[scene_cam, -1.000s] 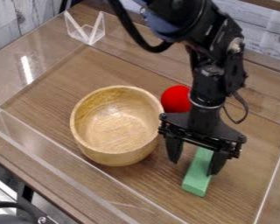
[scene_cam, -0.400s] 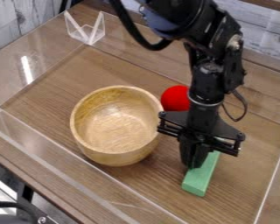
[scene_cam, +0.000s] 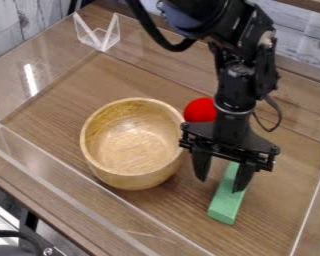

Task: Remove the green stick from the brown bowl and put it on the table

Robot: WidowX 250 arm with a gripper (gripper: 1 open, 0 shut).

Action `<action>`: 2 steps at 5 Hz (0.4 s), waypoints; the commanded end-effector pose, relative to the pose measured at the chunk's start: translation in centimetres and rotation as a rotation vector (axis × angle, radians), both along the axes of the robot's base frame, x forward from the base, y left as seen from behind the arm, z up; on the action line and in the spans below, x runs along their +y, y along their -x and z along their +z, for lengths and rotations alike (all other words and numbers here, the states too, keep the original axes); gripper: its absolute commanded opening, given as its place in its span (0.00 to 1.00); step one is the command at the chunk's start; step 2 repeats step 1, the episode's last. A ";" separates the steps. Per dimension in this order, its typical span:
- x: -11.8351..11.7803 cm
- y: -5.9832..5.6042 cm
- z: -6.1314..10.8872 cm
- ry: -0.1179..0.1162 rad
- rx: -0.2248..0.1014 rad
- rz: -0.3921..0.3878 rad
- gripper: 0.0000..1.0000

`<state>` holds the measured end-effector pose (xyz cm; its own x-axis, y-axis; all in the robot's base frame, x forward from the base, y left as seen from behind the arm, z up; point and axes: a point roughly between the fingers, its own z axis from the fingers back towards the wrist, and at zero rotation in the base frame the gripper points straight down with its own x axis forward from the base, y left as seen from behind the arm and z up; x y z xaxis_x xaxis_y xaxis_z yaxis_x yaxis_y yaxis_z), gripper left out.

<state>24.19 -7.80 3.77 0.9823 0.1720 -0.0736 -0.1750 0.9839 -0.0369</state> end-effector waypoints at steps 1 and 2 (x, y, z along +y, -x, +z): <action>0.1 -1.1 1.6 0.019 -0.064 0.014 0.00; 0.1 -1.1 1.6 0.019 -0.064 0.014 0.00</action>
